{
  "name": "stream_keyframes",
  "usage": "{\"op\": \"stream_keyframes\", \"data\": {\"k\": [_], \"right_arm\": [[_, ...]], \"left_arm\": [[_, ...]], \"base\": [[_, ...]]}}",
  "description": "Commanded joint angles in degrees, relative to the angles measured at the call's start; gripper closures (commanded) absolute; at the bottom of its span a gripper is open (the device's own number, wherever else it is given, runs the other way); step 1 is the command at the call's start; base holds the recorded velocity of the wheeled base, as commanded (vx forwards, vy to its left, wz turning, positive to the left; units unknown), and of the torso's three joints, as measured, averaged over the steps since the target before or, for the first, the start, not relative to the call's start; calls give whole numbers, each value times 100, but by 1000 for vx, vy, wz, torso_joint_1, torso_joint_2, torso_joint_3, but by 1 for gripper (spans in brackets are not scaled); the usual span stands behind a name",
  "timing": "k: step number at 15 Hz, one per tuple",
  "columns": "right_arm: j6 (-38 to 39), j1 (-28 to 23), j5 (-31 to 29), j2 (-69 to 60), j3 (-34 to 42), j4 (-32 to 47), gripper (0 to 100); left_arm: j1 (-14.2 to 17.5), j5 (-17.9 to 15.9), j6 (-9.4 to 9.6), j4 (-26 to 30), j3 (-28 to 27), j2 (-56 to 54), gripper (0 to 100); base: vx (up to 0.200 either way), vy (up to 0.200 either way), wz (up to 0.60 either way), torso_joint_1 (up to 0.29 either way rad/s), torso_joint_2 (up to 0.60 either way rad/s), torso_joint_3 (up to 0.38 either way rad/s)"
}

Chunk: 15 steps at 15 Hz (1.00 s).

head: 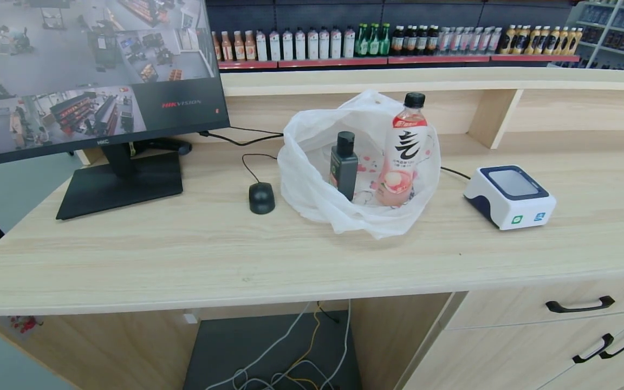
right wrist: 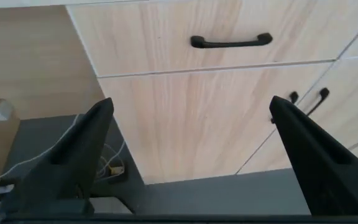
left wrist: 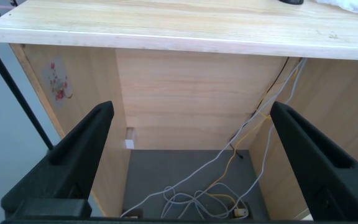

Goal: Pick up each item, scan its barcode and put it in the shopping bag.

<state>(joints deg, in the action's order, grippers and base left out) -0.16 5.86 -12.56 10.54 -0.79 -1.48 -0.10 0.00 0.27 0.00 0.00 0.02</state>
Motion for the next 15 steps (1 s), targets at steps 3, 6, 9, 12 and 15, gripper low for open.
{"op": "stream_keyframes", "data": {"k": [3, 6, 9, 12, 15], "right_arm": [[-213, -112, 957, -554, 70, -134, 0], [-2, -138, 1106, -536, 70, 165, 0], [-46, -182, 1106, -554, 70, 139, 0], [77, -182, 1106, -554, 70, 139, 0], [86, -182, 1106, -554, 70, 139, 0]], "left_arm": [[1, 0, 0, 0, 0, -2, 0], [1, 0, -9, 0, 0, -2, 0], [1, 0, -9, 0, 0, -2, 0], [1, 0, 0, 0, 0, -2, 0], [1, 0, 0, 0, 0, -2, 0]], "base": [[0, 0, 0, 0, 0, 0], [0, 0, 0, 0, 0, 0], [-133, 0, 0, 6, 2, 2], [-133, 0, 0, 11, 6, 2], [0, 0, 0, 0, 0, 0]]}}
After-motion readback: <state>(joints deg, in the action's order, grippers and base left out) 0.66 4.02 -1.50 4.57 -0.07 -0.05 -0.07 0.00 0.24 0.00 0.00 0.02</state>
